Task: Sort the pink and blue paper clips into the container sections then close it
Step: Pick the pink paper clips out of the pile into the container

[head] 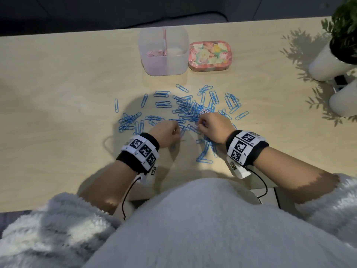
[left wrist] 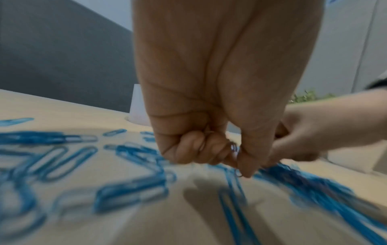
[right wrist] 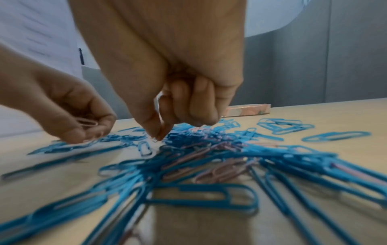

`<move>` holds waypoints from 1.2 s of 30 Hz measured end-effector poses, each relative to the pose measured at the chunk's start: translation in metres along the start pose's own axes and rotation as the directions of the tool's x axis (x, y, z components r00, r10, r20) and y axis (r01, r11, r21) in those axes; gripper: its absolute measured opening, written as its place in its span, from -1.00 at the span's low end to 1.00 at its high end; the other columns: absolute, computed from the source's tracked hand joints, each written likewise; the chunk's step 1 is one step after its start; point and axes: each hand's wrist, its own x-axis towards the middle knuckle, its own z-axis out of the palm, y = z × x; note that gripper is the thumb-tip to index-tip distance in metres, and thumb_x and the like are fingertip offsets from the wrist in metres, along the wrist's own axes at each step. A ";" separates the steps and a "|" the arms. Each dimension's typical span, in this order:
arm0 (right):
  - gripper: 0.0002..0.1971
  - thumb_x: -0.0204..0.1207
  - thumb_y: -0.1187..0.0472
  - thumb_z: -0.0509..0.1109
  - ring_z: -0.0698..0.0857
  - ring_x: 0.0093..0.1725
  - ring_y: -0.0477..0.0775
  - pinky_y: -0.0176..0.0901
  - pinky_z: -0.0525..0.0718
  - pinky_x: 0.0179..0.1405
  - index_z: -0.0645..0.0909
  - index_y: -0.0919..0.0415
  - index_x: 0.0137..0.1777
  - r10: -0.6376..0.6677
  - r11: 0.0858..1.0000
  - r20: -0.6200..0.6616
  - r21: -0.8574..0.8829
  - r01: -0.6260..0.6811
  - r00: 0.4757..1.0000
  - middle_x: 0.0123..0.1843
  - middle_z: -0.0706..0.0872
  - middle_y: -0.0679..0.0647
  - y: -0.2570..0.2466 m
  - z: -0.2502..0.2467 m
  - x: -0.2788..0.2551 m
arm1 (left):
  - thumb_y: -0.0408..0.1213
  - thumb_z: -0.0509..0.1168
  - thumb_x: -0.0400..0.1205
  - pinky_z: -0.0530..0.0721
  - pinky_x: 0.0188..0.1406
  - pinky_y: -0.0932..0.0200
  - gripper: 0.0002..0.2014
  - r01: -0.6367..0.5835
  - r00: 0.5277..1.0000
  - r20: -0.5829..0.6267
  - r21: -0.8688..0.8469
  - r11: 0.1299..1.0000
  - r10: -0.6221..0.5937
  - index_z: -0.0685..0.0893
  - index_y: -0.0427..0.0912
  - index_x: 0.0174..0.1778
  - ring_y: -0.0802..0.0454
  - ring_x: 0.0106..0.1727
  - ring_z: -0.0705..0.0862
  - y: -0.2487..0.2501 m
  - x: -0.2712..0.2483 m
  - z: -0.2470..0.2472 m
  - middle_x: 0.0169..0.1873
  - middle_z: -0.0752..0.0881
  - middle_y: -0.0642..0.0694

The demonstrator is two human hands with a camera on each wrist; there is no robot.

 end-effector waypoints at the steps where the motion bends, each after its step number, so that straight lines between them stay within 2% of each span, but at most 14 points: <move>1: -0.87 0.49 0.19 0.27 0.65 -0.09 0.21 -0.07 0.53 -0.15 0.65 0.16 -0.12 0.004 0.999 0.017 0.053 -0.005 1.000 -0.21 0.67 0.08 0.001 -0.004 0.000 | -0.30 0.19 0.62 0.42 -0.15 0.15 -0.87 0.024 0.999 -0.043 -0.027 0.999 -0.025 0.58 -0.27 -0.03 -0.08 -0.13 0.52 -0.001 0.004 -0.013 -0.17 0.58 -0.15; 4: -0.86 0.45 0.27 0.35 0.55 -0.35 0.04 -0.17 0.45 -0.29 0.60 0.17 -0.33 0.022 0.948 0.048 0.317 -0.036 0.999 -0.38 0.60 0.07 0.005 -0.017 0.006 | -0.26 0.22 0.63 0.31 -0.23 0.25 -0.83 0.054 0.983 -0.174 -0.060 0.997 -0.063 0.61 -0.30 0.00 -0.13 -0.11 0.56 -0.004 0.020 -0.061 -0.15 0.62 -0.22; 7: -0.81 0.46 0.36 0.36 0.47 -0.52 -0.24 -0.37 0.44 -0.43 0.57 0.15 -0.36 0.081 0.849 0.023 0.523 -0.081 0.996 -0.48 0.55 -0.03 0.003 -0.036 0.013 | -0.27 0.22 0.64 0.47 -0.10 0.13 -0.80 0.049 0.973 -0.221 -0.106 0.993 -0.072 0.61 -0.36 -0.02 -0.26 0.07 0.60 -0.004 0.042 -0.107 0.01 0.64 -0.40; 10: -0.73 0.50 0.42 0.31 0.43 -0.70 -0.28 -0.56 0.35 -0.65 0.51 0.16 -0.40 0.126 0.776 0.000 0.623 -0.099 0.992 -0.70 0.50 -0.13 -0.001 -0.055 0.025 | -0.33 0.19 0.61 0.45 -0.21 0.23 -0.84 0.071 0.943 -0.308 -0.172 0.983 -0.122 0.50 -0.15 -0.31 -0.25 0.04 0.61 -0.003 0.062 -0.146 -0.12 0.57 -0.30; 13: -0.72 0.50 0.43 0.30 0.39 -0.75 -0.25 -0.51 0.34 -0.73 0.53 0.16 -0.41 0.132 0.740 0.003 0.665 -0.101 0.991 -0.68 0.53 -0.11 -0.003 -0.072 0.042 | -0.35 0.18 0.60 0.54 0.04 0.08 -0.90 0.103 0.900 -0.406 -0.160 0.982 -0.161 0.54 -0.15 -0.22 -0.23 0.17 0.63 -0.005 0.083 -0.170 0.05 0.70 -0.31; 17: -0.86 0.47 0.41 0.31 0.44 -0.70 -0.29 -0.54 0.40 -0.65 0.59 0.27 -0.31 0.091 0.808 -0.059 0.588 -0.039 0.994 -0.49 0.56 0.04 -0.013 -0.095 0.070 | -0.40 0.10 0.62 0.59 0.09 -0.06 -0.76 0.250 0.864 -0.439 -0.053 0.967 -0.247 0.63 -0.40 0.04 -0.34 0.16 0.63 -0.009 0.106 -0.179 0.10 0.68 -0.40; 19: -0.78 0.47 0.38 0.32 0.49 -0.65 -0.29 -0.53 0.42 -0.58 0.53 0.18 -0.39 0.043 0.851 -0.092 0.525 0.012 0.995 -0.47 0.56 0.01 -0.023 -0.104 0.088 | -0.37 0.15 0.62 0.58 0.13 -0.04 -0.80 0.241 0.890 -0.392 -0.030 0.970 -0.233 0.64 -0.35 0.03 -0.34 0.18 0.63 -0.012 0.113 -0.178 0.06 0.69 -0.35; 22: -0.68 0.45 0.34 0.32 0.44 -0.52 -0.21 -0.30 0.39 -0.46 0.40 0.07 -0.49 -0.017 0.910 -0.133 0.409 0.070 0.991 -0.50 0.50 -0.03 -0.043 -0.111 0.116 | -0.40 0.13 0.65 0.54 0.26 0.03 -0.73 0.173 0.911 -0.363 -0.089 0.981 -0.194 0.64 -0.25 0.19 -0.29 0.26 0.60 -0.020 0.116 -0.173 0.19 0.68 -0.30; 25: -0.80 0.43 0.35 0.25 0.51 -0.39 -0.05 -0.14 0.36 -0.37 0.48 0.28 -0.42 -0.048 0.947 -0.184 0.305 0.103 0.982 -0.41 0.53 0.15 -0.072 -0.110 0.142 | -0.47 0.09 0.62 0.58 0.19 0.10 -0.69 0.044 0.840 -0.526 -0.181 0.983 -0.134 0.68 -0.25 0.14 -0.23 0.14 0.68 -0.034 0.101 -0.164 0.12 0.74 -0.26; 27: -0.81 0.43 0.33 0.19 0.53 -0.22 0.12 -0.16 0.35 -0.28 0.43 0.23 -0.41 -0.062 0.967 -0.199 0.231 0.108 0.978 -0.29 0.55 0.19 -0.093 -0.107 0.160 | -0.47 0.16 0.57 0.64 0.10 0.11 -0.76 -0.049 0.770 -0.631 -0.204 0.978 -0.092 0.71 -0.24 0.00 -0.15 -0.02 0.72 -0.042 0.083 -0.151 -0.04 0.78 -0.18; 28: -0.79 0.43 0.33 0.17 0.55 -0.18 0.16 -0.17 0.38 -0.24 0.38 0.17 -0.43 -0.077 0.972 -0.193 0.205 0.117 0.978 -0.26 0.57 0.18 -0.102 -0.104 0.168 | -0.45 0.20 0.56 0.63 0.07 0.13 -0.80 -0.068 0.763 -0.640 -0.225 0.972 -0.095 0.70 -0.24 -0.02 -0.09 -0.07 0.71 -0.044 0.073 -0.141 -0.08 0.78 -0.13; 30: -0.85 0.43 0.34 0.15 0.63 -0.06 0.24 -0.10 0.47 -0.16 0.39 0.16 -0.34 -0.111 0.978 -0.170 0.155 0.138 0.979 -0.16 0.65 0.22 -0.117 -0.098 0.182 | -0.43 0.24 0.57 0.62 0.03 0.12 -0.85 -0.064 0.824 -0.559 -0.246 0.967 -0.088 0.69 -0.26 -0.02 -0.05 -0.13 0.66 -0.047 0.053 -0.118 -0.11 0.76 -0.11; 33: -0.85 0.48 0.40 0.13 0.65 0.16 0.28 -0.05 0.55 0.10 0.51 0.24 -0.08 -0.148 0.985 -0.105 0.075 0.156 0.983 0.12 0.70 0.29 -0.134 -0.091 0.194 | -0.42 0.24 0.58 0.60 -0.02 0.11 -0.85 -0.045 0.954 -0.299 -0.140 0.989 0.001 0.67 -0.26 0.01 -0.13 -0.05 0.68 -0.051 0.038 -0.078 -0.04 0.75 -0.18; 36: -0.71 0.53 0.42 0.15 0.53 0.33 0.24 0.07 0.35 0.49 0.53 0.33 0.21 -0.180 0.984 -0.040 -0.009 0.180 0.983 0.27 0.62 0.27 -0.140 -0.082 0.197 | -0.49 0.21 0.52 0.49 -0.05 0.16 -0.74 -0.051 0.979 -0.202 -0.046 0.998 0.041 0.67 -0.23 0.08 -0.19 0.07 0.64 -0.049 0.036 -0.049 0.05 0.68 -0.21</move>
